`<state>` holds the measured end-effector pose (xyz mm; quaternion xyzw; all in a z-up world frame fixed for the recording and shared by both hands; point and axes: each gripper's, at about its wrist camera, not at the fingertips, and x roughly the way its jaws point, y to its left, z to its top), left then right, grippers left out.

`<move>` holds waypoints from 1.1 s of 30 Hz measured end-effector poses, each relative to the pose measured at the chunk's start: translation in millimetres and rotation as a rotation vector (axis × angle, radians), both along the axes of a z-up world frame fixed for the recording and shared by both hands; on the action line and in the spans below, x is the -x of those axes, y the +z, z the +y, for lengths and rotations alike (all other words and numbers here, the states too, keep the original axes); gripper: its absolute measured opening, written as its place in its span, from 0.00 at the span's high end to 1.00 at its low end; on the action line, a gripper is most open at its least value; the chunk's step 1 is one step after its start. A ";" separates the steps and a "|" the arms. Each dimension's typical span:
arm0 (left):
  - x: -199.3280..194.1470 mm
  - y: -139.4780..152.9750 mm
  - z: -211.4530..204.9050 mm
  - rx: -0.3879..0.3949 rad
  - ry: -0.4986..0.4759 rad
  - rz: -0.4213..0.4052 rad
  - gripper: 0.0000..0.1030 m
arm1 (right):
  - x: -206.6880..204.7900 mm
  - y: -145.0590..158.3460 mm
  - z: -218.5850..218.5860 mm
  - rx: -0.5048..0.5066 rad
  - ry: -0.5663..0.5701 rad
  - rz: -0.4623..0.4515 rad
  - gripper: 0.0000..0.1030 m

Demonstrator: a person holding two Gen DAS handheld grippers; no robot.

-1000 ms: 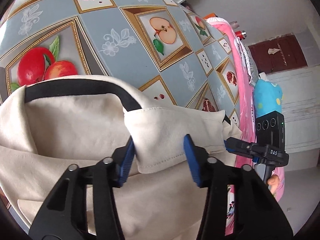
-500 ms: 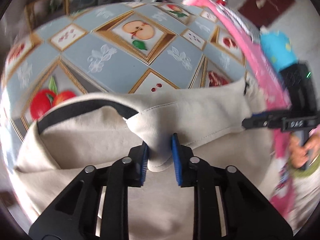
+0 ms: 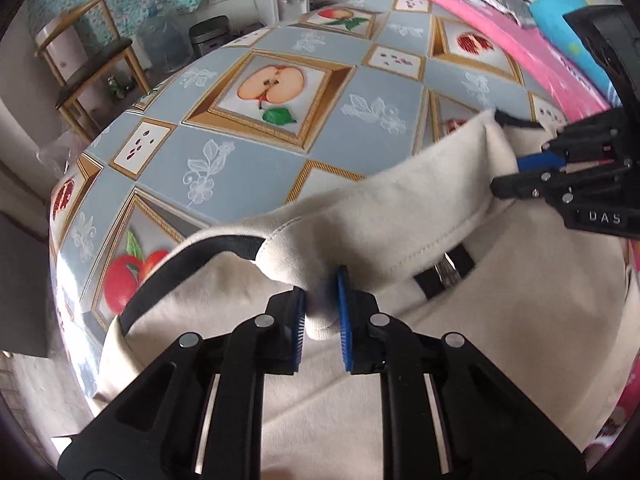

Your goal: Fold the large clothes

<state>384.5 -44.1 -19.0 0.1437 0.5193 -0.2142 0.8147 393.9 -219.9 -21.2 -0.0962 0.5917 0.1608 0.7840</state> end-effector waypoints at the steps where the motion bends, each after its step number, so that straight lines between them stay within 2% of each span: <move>1: 5.3 0.4 0.8 -0.007 -0.013 -0.001 0.86 | 6.3 -0.3 -3.0 -0.008 0.004 -0.005 0.86; 5: 11.6 -0.1 2.1 -0.002 -0.022 -0.007 0.86 | 19.6 -0.4 -16.5 -0.065 -0.049 -0.013 0.84; 7: 7.7 -0.6 4.6 0.024 -0.003 0.011 0.86 | 21.7 1.7 -24.0 -0.069 -0.086 -0.023 0.63; 9: 6.7 -1.1 6.5 0.046 0.006 0.021 0.86 | 26.2 10.4 -31.9 -0.061 -0.115 -0.053 0.51; 10: 7.3 -1.5 7.2 0.052 0.005 0.021 0.86 | 28.8 18.0 -34.8 -0.064 -0.123 -0.076 0.50; 13: 9.0 -2.2 7.8 0.060 0.003 0.018 0.86 | 40.2 50.9 -32.0 -0.017 -0.135 -0.217 0.50; 16: 9.0 -2.4 6.9 0.064 0.007 0.020 0.86 | 44.1 68.2 -11.5 -0.078 -0.087 -0.273 0.50; 17: 9.0 -2.2 6.7 0.064 0.008 0.020 0.86 | 45.2 70.4 1.4 -0.127 -0.045 -0.270 0.50; 19: 9.2 -2.3 6.6 0.069 0.010 0.019 0.86 | 43.8 67.2 25.5 -0.159 0.018 -0.262 0.63; 20: 9.2 -2.3 7.9 0.073 0.010 0.019 0.86 | 41.0 61.6 37.2 -0.166 0.044 -0.248 0.65; 22: 9.1 -2.6 10.8 0.092 0.016 0.019 0.86 | 31.0 43.4 53.4 -0.188 0.065 -0.196 0.74; 24: 8.4 -2.9 15.9 0.125 0.027 0.024 0.86 | 24.1 20.0 60.6 -0.192 0.070 -0.116 0.78; 26: 5.7 -0.8 24.3 0.152 0.055 0.029 0.83 | 26.1 4.3 62.0 -0.175 0.085 -0.085 0.79; 29: 5.0 12.8 43.2 0.235 0.102 0.010 0.83 | 32.0 8.3 62.6 -0.170 0.102 -0.084 0.79; 31: 9.8 28.3 46.5 0.260 0.089 -0.062 0.84 | 32.3 8.0 65.9 -0.155 0.111 -0.087 0.79; 33: 10.6 36.7 40.3 0.283 0.053 -0.074 0.84 | 30.4 6.8 68.4 -0.148 0.113 -0.086 0.79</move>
